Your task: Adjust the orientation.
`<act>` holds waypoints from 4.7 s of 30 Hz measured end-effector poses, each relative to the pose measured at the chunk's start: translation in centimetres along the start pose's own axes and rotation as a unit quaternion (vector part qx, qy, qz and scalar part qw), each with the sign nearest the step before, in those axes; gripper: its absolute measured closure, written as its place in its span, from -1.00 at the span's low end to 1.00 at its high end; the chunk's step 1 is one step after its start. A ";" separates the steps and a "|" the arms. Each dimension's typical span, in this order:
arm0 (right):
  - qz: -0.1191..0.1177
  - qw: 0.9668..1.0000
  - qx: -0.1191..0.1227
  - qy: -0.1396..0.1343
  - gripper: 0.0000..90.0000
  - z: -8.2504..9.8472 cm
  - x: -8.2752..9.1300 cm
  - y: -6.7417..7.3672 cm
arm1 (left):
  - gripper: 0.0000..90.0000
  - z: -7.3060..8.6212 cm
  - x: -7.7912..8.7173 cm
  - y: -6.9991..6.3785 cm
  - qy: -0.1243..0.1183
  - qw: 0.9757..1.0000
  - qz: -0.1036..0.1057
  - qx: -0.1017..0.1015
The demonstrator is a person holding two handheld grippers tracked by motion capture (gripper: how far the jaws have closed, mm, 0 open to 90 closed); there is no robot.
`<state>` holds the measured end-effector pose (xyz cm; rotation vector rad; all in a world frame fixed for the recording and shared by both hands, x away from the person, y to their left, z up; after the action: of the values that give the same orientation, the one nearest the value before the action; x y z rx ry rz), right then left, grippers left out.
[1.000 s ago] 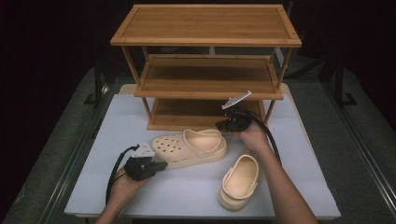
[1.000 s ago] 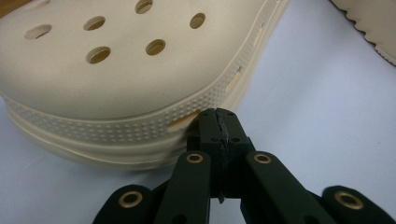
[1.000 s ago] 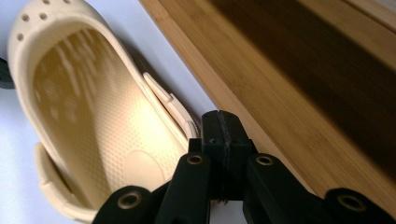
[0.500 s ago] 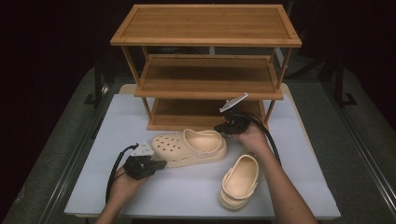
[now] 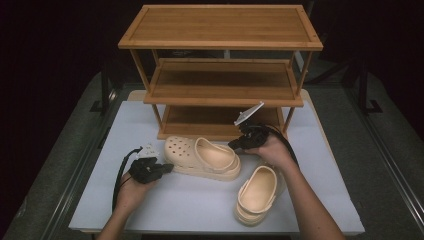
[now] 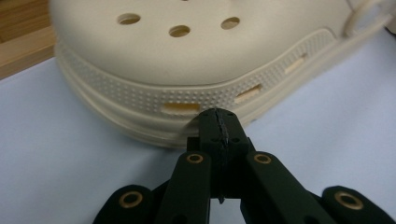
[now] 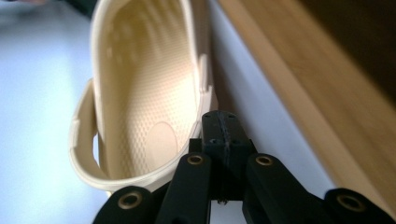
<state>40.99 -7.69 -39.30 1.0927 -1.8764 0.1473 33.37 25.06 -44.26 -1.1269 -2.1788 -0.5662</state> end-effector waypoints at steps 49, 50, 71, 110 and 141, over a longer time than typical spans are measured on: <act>-0.050 0.996 0.060 0.040 1.00 -2.8 -4.7 2.4 | 1.00 -2.1 -0.7 -3.2 -0.006 0.998 0.045 -0.036; -0.050 0.996 0.060 0.040 1.00 -2.8 -4.7 2.4 | 1.00 -2.1 -0.7 -3.2 -0.006 0.998 0.045 -0.036; -0.090 0.985 0.126 0.079 1.00 -1.8 -5.6 7.0 | 1.00 -1.1 1.4 -0.7 -0.023 1.000 0.014 0.004; -0.081 0.989 0.120 0.023 0.36 -0.6 -3.3 8.8 | 0.34 -1.7 3.4 1.3 -0.051 0.999 -0.007 0.003; 0.056 0.985 -0.061 -0.151 -0.26 6.4 7.4 0.2 | 0.83 -3.4 3.2 -1.4 -0.026 0.994 -0.010 -0.101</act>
<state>35.35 -15.40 -37.17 0.9663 -2.1880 -0.0726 31.87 24.07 -39.78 -1.2389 -2.2168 -0.7897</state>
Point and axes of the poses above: each handheld gripper's, and its own axes: x roughly backward along the jaws, z roughly out of its underside, y roughly to its left, the point moved 2 cm from there along -x, roughly forward along the jaws, and after that the axes turned 15 degrees about -x, right-handed, at the moved point
